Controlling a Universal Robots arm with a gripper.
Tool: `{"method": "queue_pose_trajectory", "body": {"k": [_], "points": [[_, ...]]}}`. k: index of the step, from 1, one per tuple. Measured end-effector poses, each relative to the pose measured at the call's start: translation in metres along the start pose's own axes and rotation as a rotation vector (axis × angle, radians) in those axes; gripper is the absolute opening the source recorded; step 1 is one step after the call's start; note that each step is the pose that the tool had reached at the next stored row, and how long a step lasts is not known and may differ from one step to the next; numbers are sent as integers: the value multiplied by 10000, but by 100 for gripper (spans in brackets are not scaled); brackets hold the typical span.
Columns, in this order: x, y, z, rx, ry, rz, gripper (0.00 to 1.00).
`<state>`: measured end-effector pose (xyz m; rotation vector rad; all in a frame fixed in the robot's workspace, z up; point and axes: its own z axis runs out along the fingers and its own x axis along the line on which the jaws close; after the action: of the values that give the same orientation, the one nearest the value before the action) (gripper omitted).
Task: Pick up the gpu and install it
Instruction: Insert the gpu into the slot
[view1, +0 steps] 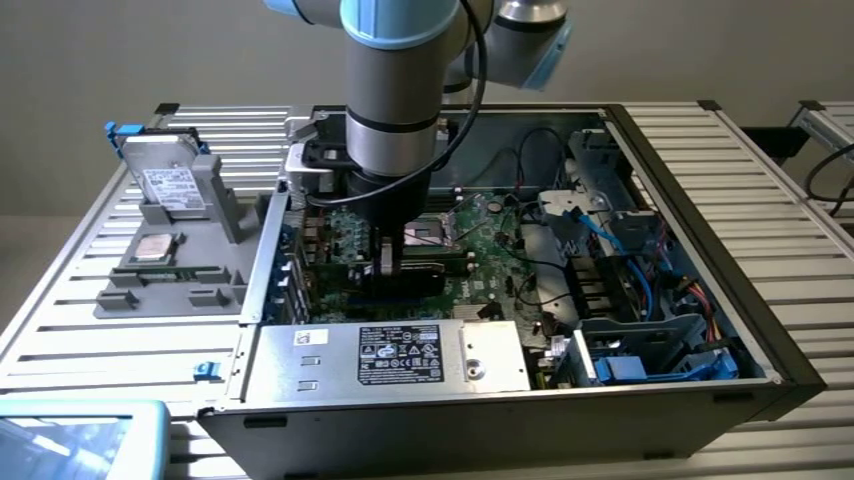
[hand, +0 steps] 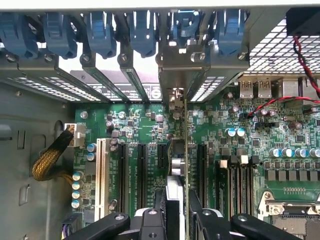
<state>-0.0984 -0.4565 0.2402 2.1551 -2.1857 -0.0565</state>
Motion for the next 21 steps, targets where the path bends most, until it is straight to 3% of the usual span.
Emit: {"method": "queue_pose_trajectory", "body": {"k": [5,11,21], "points": [[-4,4,2,-6,-7,19,28],[-2,7,-39,-70,-7,57,28],[-19,4,-32,-49,-10,92,28]]}}
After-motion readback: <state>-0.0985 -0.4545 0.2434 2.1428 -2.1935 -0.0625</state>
